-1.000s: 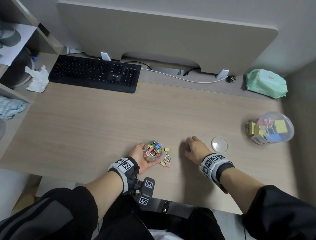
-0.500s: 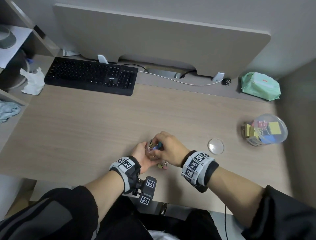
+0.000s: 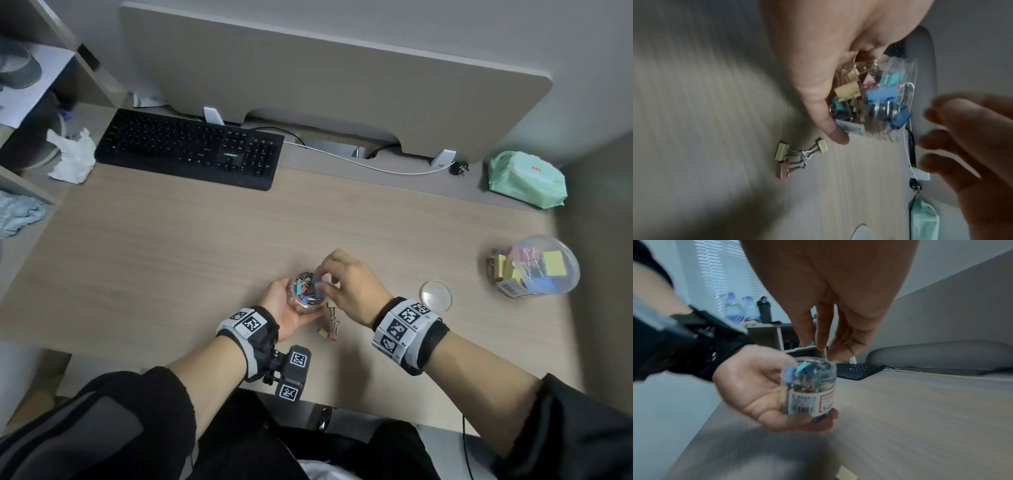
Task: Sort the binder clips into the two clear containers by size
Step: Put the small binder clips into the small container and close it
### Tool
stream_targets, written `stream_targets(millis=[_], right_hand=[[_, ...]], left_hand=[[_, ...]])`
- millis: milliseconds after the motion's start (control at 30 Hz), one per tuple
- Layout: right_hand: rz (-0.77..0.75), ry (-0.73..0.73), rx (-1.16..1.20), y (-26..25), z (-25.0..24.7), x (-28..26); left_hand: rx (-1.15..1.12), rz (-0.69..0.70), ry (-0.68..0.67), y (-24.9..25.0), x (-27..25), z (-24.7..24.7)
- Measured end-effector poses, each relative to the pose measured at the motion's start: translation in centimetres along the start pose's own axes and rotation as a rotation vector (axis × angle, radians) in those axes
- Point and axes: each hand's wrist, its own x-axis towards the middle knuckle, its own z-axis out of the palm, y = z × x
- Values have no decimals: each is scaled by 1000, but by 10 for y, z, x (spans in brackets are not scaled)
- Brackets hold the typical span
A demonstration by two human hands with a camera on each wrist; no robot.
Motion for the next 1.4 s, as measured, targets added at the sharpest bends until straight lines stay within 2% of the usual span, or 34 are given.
stream_targets(millis=[67, 133, 233, 300, 367, 433, 567, 733, 933, 1167, 1400], right_hand=[[93, 97, 37, 7, -4, 4], [185, 67, 15, 20, -3, 6], [265, -233, -134, 36, 6, -4], [260, -445, -247, 38, 17, -13], [209, -546, -362, 38, 31, -20], [145, -579, -458, 37, 44, -23], [89, -568, -494, 31, 59, -21], [151, -585, -436, 32, 58, -16], [269, -481, -346, 43, 60, -18], [298, -423, -279, 44, 63, -15], [278, -469, -135, 24, 85, -13]], left_hand=[[-3, -3, 54, 3, 1, -8], [-7, 0, 108, 8, 1, -18], [-25, 7, 148, 12, 2, -30], [-45, 15, 162, 14, 0, -37], [-54, 18, 165, 15, -1, -41], [-58, 16, 175, 14, -2, -44], [-69, 4, 189, 12, -2, -46], [-73, 5, 186, 10, -2, -45], [-47, -14, 186, 8, -1, -47], [-50, -16, 196, 9, -1, -50], [-90, -21, 195, 10, -2, -53]])
